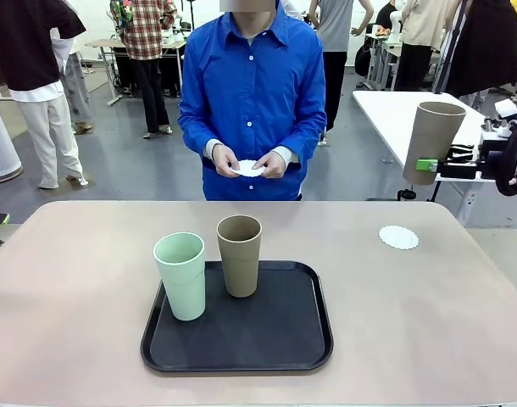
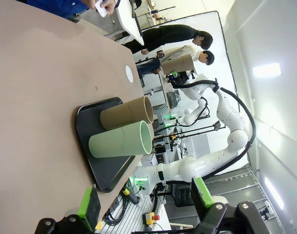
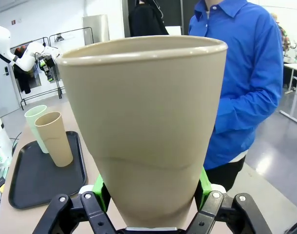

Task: Place coasters on the table and set cups on them.
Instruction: Pick up one Reusable plastic cup and place it on a coaster set by the human.

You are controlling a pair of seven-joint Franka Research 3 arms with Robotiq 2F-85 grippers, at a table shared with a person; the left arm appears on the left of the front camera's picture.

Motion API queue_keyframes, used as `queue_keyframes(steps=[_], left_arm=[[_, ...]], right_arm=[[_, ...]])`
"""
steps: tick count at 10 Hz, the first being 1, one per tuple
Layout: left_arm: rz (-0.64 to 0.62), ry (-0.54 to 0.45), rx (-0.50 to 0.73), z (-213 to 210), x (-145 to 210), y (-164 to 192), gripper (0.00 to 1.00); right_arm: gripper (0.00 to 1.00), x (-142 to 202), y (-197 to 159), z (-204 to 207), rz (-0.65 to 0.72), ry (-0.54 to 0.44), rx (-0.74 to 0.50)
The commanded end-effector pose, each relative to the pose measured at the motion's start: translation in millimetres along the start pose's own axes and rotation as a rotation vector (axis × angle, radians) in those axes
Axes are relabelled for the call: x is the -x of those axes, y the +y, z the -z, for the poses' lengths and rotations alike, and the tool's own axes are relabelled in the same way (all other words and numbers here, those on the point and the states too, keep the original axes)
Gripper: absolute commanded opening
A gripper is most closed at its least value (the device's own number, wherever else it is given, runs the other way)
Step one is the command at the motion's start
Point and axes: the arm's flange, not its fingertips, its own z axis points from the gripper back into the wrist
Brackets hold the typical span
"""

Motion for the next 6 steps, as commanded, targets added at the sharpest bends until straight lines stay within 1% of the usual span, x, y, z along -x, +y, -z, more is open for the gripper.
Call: queue_keyframes(steps=[1,2,6], left_arm=[[0.009,-0.002,0.008,-1.1,1.0,-1.2,1.00],[0.009,-0.002,0.008,-1.1,1.0,-1.2,1.00],[0.009,-0.002,0.008,-1.1,1.0,-1.2,1.00]], right_arm=[[0.81,-4.3,3.5,7.2,0.025,-0.017,0.018],[0.81,0.0,0.0,0.0,0.000,0.000,0.000],[0.81,0.0,0.0,0.0,0.000,0.000,0.000]])
